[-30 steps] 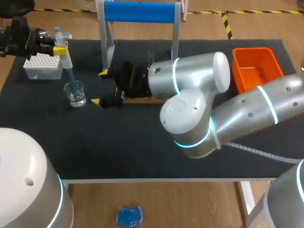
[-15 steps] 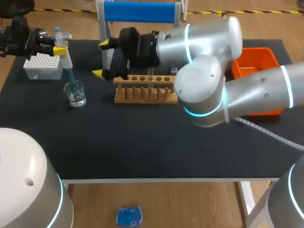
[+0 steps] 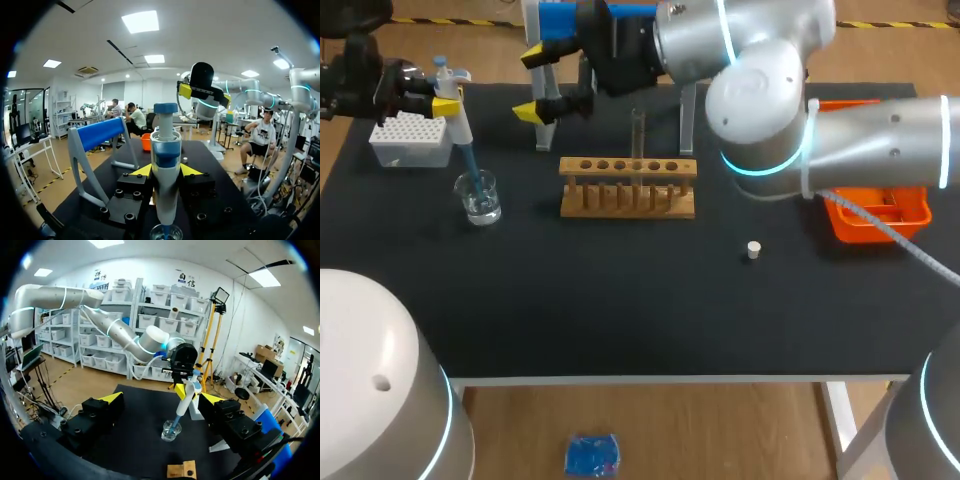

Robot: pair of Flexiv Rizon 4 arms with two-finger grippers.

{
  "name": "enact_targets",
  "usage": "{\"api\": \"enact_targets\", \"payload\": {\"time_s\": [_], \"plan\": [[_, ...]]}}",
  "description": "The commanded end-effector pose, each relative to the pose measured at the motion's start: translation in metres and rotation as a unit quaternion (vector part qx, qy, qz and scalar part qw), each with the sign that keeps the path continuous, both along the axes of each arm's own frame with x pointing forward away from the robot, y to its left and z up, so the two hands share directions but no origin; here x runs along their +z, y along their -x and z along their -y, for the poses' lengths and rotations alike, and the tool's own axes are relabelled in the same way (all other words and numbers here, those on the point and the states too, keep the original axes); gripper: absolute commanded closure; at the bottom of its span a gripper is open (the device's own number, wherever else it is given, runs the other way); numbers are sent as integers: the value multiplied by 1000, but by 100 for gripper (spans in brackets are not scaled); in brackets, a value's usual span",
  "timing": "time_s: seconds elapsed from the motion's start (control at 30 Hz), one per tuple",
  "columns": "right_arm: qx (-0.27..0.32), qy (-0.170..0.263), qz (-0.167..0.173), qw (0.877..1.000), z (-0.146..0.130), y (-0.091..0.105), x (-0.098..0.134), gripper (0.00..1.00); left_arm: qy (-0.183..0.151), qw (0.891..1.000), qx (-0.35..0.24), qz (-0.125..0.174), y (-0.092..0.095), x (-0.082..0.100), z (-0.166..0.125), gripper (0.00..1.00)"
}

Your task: Invert the test tube, pick up the pipette, mount the tip to pipette, aspirate from beaker and dispense into the tube, eject the tip, return the pipette, and cap with the stopper.

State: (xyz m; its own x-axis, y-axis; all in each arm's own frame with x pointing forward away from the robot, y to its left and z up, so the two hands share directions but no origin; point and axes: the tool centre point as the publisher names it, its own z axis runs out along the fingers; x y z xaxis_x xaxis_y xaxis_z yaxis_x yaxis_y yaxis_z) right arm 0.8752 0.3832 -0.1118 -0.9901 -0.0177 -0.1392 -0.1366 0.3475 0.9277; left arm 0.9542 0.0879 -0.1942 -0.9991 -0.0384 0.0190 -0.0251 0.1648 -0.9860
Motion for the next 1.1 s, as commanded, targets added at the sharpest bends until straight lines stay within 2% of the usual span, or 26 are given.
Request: {"api": "enact_targets", "payload": {"time_s": [0.03, 0.1, 0.13, 0.3, 0.6, 0.9, 1.1], "plan": [[57, 107, -33, 992, -22, -15, 3, 58, 0, 1000, -1, 1, -1, -1, 0, 100], [54, 111, -33, 992, -29, -19, 2, 95, 0, 1000, -1, 1, -1, -1, 0, 100], [54, 113, -34, 992, -32, -21, 2, 100, 0, 1000, -1, 1, -1, -1, 0, 100], [48, 119, -34, 991, -44, -34, 0, 100, 0, 1000, -1, 1, -1, -1, 0, 100], [47, 100, -49, 993, -57, -48, 0, 100, 0, 1000, -1, 1, -1, -1, 0, 100], [63, 53, -68, 994, -69, -63, 5, 100, 0, 1000, -1, 1, -1, -1, 0, 100], [81, 34, -77, 993, -80, -66, 3, 100, 0, 1000, -1, 1, -1, -1, 0, 100]]}}
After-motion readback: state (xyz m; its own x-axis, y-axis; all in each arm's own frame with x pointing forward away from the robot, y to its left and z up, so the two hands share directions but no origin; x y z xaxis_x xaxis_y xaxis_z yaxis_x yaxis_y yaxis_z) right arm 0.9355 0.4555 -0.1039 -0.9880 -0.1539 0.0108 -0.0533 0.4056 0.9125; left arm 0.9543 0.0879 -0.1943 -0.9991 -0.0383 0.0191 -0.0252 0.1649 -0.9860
